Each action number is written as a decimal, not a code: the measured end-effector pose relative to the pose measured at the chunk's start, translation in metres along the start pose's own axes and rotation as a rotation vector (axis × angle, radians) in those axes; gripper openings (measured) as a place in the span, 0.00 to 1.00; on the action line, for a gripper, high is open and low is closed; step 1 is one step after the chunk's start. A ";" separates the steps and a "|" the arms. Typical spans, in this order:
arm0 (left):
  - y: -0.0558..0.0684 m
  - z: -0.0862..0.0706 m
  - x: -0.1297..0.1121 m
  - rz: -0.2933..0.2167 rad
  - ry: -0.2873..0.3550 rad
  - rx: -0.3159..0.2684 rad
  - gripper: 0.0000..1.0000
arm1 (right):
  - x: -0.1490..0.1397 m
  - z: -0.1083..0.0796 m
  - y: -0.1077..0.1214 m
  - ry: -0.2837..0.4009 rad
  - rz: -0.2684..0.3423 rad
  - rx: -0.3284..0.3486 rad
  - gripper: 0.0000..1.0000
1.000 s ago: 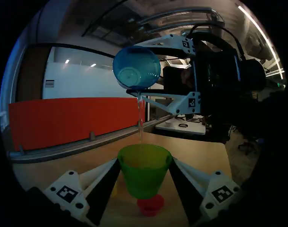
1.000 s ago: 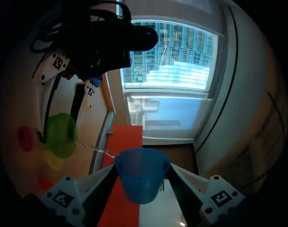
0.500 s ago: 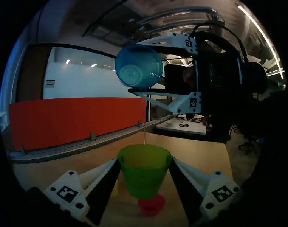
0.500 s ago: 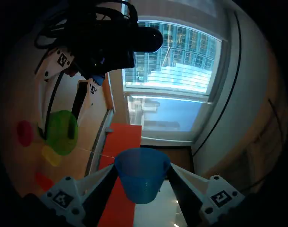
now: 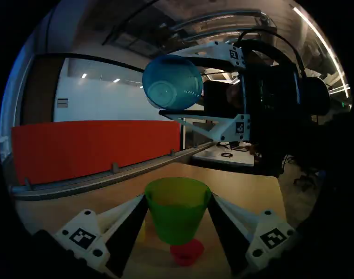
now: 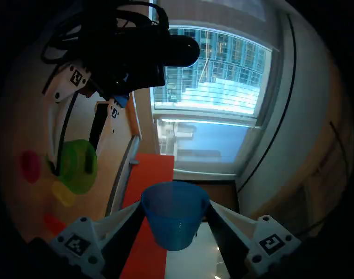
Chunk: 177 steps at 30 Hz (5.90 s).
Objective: Pour water
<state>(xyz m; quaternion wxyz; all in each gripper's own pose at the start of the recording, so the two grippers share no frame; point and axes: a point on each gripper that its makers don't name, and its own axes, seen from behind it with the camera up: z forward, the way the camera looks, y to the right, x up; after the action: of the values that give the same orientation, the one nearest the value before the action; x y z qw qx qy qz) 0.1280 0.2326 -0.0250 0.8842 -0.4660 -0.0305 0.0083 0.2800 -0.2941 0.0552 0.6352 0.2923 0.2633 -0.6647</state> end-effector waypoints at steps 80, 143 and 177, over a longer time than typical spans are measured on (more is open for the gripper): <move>-0.058 -0.028 -0.029 0.051 -0.112 0.160 0.87 | -0.029 -0.092 -0.064 -0.007 1.427 0.063 0.90; -0.068 -0.016 -0.152 -0.004 -0.472 0.083 0.87 | -0.050 -0.081 -0.259 -0.202 1.492 0.438 0.91; -0.076 -0.009 -0.194 -0.046 -0.545 0.061 0.87 | -0.047 -0.082 -0.327 -0.289 1.471 0.565 0.92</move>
<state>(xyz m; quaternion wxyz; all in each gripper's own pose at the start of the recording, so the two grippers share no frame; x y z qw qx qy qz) -0.0658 0.1736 0.0236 0.8569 -0.4190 -0.2778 0.1141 -0.0413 -0.1846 0.0260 0.8404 0.4516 -0.2602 -0.1484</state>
